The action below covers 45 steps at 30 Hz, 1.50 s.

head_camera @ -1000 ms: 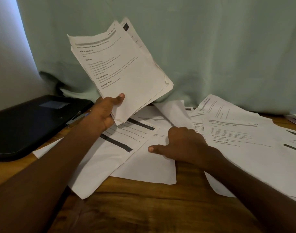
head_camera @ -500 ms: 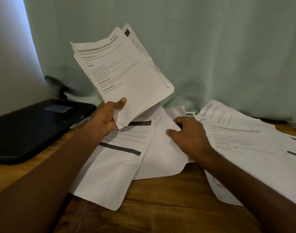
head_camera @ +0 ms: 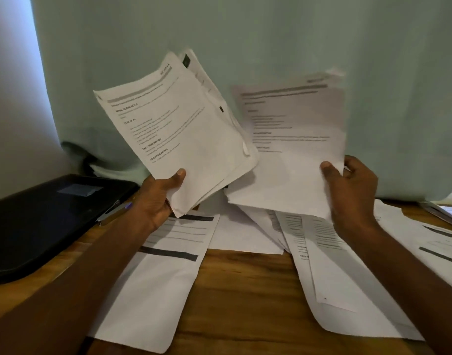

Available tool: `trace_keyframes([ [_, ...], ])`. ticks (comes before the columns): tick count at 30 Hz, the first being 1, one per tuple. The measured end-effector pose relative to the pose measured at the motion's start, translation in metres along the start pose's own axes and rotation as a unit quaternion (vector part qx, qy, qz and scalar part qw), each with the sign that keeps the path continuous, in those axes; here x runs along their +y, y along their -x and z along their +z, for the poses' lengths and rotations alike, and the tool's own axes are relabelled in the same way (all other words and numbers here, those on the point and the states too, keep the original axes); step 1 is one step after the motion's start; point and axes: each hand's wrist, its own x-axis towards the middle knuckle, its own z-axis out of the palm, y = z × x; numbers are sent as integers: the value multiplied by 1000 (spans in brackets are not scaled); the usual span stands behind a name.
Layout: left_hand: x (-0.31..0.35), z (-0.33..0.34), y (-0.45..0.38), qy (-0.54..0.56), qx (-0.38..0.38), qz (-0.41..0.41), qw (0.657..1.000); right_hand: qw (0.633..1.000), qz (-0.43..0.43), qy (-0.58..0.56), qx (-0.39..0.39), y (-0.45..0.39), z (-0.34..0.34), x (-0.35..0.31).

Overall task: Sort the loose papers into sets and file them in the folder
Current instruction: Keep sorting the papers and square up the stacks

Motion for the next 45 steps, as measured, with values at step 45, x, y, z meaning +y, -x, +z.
trace_keyframes([
  [45,-20,23,11,-124,-71,-36,989,904,226,-207,-297,29,20,20],
])
